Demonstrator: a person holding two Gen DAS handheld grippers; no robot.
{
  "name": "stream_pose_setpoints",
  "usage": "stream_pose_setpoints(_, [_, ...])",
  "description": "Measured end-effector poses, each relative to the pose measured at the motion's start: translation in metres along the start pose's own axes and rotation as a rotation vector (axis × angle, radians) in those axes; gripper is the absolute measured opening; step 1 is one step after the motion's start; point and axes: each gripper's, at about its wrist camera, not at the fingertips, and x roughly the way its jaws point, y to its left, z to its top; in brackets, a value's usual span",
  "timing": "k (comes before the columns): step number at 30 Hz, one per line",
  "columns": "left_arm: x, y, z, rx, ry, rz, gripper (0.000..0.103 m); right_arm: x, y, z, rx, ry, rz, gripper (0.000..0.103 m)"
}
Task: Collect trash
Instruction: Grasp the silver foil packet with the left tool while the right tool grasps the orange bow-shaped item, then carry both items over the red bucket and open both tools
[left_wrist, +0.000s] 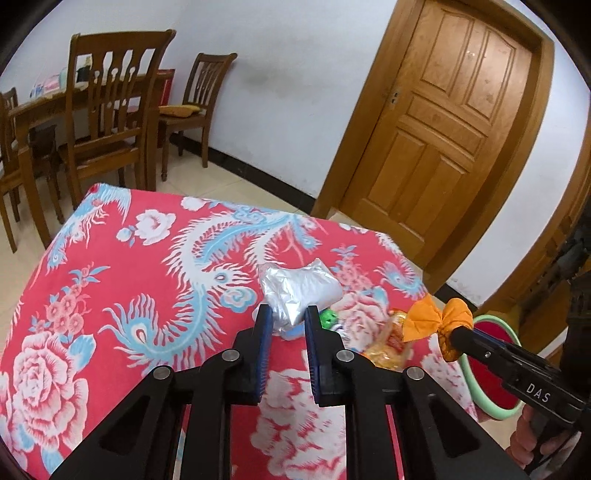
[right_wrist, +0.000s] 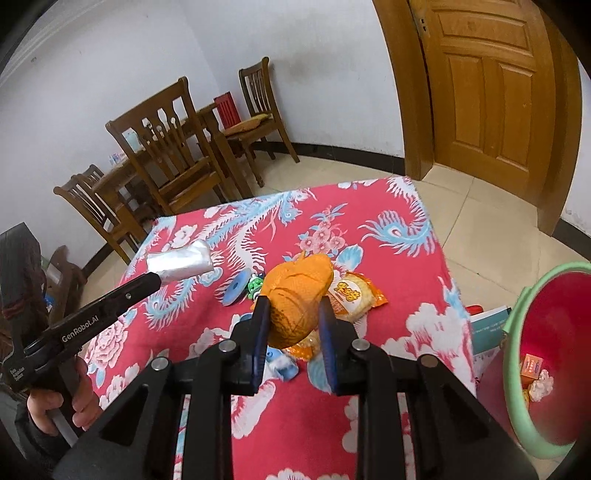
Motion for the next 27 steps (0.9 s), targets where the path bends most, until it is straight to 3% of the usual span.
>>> stream_pose_setpoints(13, [-0.029,-0.046,-0.011,0.056,-0.026,-0.048,0.017,-0.063,-0.019,-0.013,0.045,-0.083,0.000,0.028])
stream_pose_setpoints(27, [-0.038,-0.115,-0.022,0.145,-0.020,-0.145,0.017,-0.123,-0.064,-0.033,0.126,-0.164,-0.069,0.028])
